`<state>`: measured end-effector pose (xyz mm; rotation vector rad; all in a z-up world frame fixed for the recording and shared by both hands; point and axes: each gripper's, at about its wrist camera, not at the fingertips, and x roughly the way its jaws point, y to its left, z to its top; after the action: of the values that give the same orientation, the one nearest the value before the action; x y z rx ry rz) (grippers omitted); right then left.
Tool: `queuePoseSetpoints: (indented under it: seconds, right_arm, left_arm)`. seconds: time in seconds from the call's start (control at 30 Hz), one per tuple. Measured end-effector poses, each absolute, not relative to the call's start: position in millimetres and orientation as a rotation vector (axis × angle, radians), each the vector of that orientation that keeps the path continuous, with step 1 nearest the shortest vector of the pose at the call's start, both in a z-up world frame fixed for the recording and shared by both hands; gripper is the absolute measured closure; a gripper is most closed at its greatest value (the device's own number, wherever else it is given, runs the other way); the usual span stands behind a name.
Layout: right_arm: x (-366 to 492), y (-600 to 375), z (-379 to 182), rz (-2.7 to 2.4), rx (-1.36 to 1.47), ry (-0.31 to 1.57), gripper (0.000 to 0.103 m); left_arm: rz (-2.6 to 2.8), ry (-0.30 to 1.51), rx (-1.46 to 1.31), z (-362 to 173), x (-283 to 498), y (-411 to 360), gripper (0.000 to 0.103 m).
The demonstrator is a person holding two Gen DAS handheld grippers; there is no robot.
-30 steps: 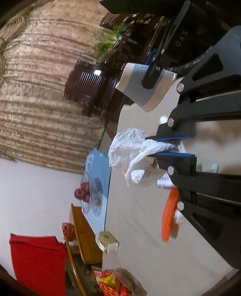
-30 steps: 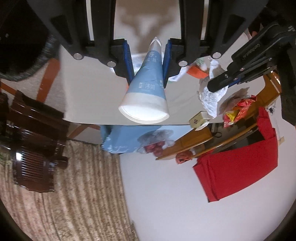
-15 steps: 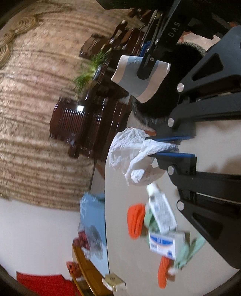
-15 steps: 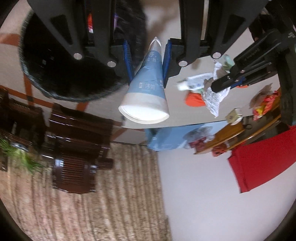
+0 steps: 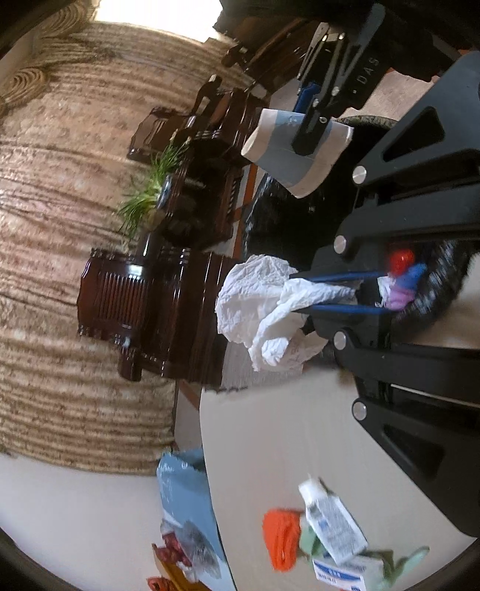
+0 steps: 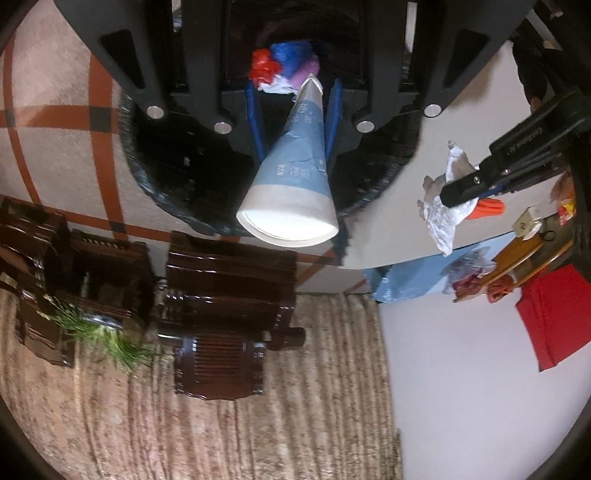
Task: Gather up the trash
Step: 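Carry the tissue and paper cup over the bin and open both grippers, then move both open grippers back over the table toward the remaining trash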
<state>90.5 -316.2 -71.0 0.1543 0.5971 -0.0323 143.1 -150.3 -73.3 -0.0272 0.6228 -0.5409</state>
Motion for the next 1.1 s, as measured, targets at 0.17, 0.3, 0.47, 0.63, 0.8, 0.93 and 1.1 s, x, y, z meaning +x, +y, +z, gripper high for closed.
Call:
queuePoseSetpoints:
  seconds: [0.17,0.3,0.47,0.63,0.8,0.93,1.1]
  right_arm:
    - [87,-339,-82,-0.071,0.166,0.623,0.071]
    - [83,-352,-91,-0.103,0.168,0.642,0.060]
    - [73,-361,-95,-0.145,0.173,0.637,0.025]
    - [66,-363,-90,-0.163,0.192,0.611,0.006]
    - [65,-354,-80,-0.146,0.197,0.582,0.006]
    - [65,-344,-70,-0.129,0.192,0.560,0.006]
    - [69,-322,-62,-0.087,0.175,0.544,0.006]
  left_arm:
    - [-0.593,0.653,-0.002,-85,147,-183,0.093]
    - [-0.617,0.676,0.005,-94,150,-200,0.072]
    - [-0.625,0.689,-0.027,-95,152,-199,0.036]
    - [-0.558,0.660,-0.033,-85,150,-183,0.016]
    - [-0.499,0.633,-0.054,-70,148,-156,0.012]
    - [-0.449,0.607,-0.056,-58,146,-131,0.012]
    - [-0.370,0.575,-0.047,-46,138,-97,0.012]
